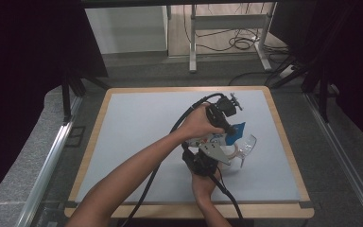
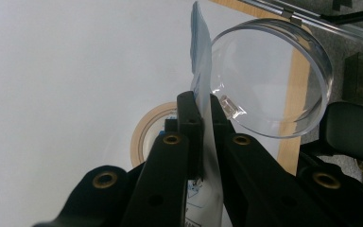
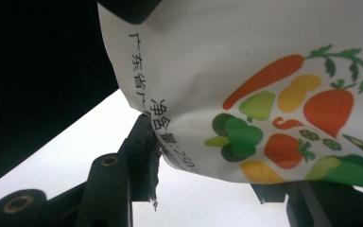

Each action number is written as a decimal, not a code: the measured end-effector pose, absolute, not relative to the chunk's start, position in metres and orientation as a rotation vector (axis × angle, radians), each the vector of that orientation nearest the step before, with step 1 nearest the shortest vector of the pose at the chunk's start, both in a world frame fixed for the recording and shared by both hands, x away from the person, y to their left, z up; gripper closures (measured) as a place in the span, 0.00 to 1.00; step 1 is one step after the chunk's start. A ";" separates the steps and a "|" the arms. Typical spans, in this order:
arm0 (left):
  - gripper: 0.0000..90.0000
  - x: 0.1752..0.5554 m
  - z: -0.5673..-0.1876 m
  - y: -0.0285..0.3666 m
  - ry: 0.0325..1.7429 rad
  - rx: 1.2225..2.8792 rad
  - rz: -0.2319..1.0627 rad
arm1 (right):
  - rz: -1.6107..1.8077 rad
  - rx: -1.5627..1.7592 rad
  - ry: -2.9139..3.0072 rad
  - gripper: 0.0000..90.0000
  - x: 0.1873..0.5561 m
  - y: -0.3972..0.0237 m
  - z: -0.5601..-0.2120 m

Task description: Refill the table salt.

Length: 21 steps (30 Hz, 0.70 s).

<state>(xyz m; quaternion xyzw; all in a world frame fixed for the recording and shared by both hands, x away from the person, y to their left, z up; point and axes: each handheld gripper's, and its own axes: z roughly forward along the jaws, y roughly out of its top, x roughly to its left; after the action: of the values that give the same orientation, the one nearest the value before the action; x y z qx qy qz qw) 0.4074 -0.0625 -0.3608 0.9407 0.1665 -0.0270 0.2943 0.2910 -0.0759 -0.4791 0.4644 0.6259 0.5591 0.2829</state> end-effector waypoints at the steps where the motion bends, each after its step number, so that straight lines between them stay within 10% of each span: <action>1: 1.00 0.407 -0.361 -0.063 0.443 2.504 -0.072 | 1.497 1.243 1.676 0.57 0.291 -0.076 -0.479; 21: 1.00 0.407 -0.361 -0.060 0.444 2.496 -0.077 | 1.478 1.223 1.683 0.58 0.290 -0.075 -0.480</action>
<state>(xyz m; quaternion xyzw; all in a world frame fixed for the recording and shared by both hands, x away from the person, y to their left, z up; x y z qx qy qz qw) 0.4068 -0.0602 -0.3609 0.9393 0.1673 -0.0289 0.2981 0.2904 -0.0747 -0.4795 0.4587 0.6309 0.5541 0.2906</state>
